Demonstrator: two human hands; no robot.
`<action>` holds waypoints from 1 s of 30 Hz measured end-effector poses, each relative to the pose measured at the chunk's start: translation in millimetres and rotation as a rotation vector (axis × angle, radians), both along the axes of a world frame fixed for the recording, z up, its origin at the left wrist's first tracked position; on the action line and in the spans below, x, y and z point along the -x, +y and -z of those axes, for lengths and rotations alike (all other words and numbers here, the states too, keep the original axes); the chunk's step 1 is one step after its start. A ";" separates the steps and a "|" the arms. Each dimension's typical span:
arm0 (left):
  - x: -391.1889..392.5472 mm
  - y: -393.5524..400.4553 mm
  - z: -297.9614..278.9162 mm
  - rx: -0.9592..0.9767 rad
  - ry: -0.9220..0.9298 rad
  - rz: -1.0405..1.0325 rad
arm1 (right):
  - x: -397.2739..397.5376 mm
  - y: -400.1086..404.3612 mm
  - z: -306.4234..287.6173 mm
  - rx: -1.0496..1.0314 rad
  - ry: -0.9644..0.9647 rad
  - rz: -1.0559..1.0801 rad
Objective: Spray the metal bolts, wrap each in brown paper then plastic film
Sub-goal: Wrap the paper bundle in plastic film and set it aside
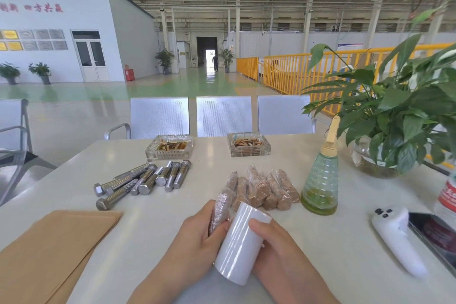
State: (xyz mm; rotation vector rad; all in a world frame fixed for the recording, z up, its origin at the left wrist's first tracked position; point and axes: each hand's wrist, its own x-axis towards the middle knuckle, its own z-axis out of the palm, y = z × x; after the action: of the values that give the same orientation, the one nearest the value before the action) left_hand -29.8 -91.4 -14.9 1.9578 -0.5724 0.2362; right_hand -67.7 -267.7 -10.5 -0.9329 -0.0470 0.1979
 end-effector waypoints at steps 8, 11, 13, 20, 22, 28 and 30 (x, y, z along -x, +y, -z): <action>-0.9 -3.1 -1.4 0.190 0.317 0.013 | -1.4 1.1 0.4 0.010 0.002 0.034; -2.8 2.1 -0.6 0.213 0.333 0.082 | -3.1 -0.6 1.4 0.015 -0.007 0.072; -0.3 8.2 -3.3 0.175 0.213 0.123 | -2.6 -3.0 1.9 0.054 -0.031 0.070; -2.0 7.4 -5.0 0.207 0.138 0.078 | -1.0 -3.5 -2.9 -0.035 0.032 0.017; -2.0 6.6 -4.6 0.179 0.143 0.066 | -0.4 -5.0 -1.2 -0.072 0.057 0.001; 5.1 0.7 -3.5 0.021 -0.006 -0.017 | -2.7 5.1 9.2 0.137 -0.034 -0.016; 7.6 -0.9 -4.8 0.015 -0.025 -0.020 | -1.3 7.4 10.4 0.295 -0.115 0.002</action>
State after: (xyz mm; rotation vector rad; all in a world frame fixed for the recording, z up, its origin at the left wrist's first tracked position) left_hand -37.4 -92.4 -10.2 1.9493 -0.5655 0.2773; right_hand -66.4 -260.3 -20.8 -1.2383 -0.1258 0.1516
